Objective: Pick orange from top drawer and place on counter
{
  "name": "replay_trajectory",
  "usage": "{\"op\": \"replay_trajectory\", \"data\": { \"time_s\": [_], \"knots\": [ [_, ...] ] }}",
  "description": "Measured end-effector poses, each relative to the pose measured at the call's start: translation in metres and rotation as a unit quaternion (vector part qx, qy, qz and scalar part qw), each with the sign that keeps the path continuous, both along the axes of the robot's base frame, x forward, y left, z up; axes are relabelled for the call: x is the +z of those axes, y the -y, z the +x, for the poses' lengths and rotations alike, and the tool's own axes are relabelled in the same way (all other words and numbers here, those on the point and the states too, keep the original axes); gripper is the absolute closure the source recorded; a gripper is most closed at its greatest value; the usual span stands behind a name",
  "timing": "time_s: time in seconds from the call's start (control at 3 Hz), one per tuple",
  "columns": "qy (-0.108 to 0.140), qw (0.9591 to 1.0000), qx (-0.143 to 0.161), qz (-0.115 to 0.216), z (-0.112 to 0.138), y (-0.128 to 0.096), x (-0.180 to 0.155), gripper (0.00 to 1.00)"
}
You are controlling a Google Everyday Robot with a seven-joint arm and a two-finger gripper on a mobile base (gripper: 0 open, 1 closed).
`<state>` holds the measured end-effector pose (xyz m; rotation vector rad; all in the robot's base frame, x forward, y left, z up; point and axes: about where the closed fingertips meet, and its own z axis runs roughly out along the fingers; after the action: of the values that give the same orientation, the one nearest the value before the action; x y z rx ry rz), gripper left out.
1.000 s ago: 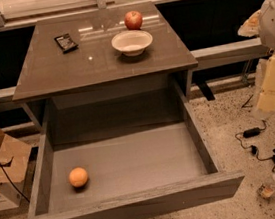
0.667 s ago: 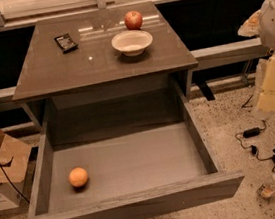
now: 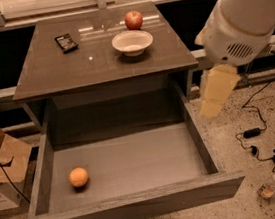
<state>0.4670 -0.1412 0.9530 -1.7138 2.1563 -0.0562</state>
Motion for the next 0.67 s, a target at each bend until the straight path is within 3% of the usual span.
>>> {"op": "replay_trajectory", "data": {
  "time_s": [0.33,0.67],
  "knots": [
    [0.001,0.9971,0.040,0.064,0.007,-0.048,-0.018,0.00],
    [0.006,0.9864,0.073,0.147,0.010,-0.122,-0.038,0.00]
  ]
}}
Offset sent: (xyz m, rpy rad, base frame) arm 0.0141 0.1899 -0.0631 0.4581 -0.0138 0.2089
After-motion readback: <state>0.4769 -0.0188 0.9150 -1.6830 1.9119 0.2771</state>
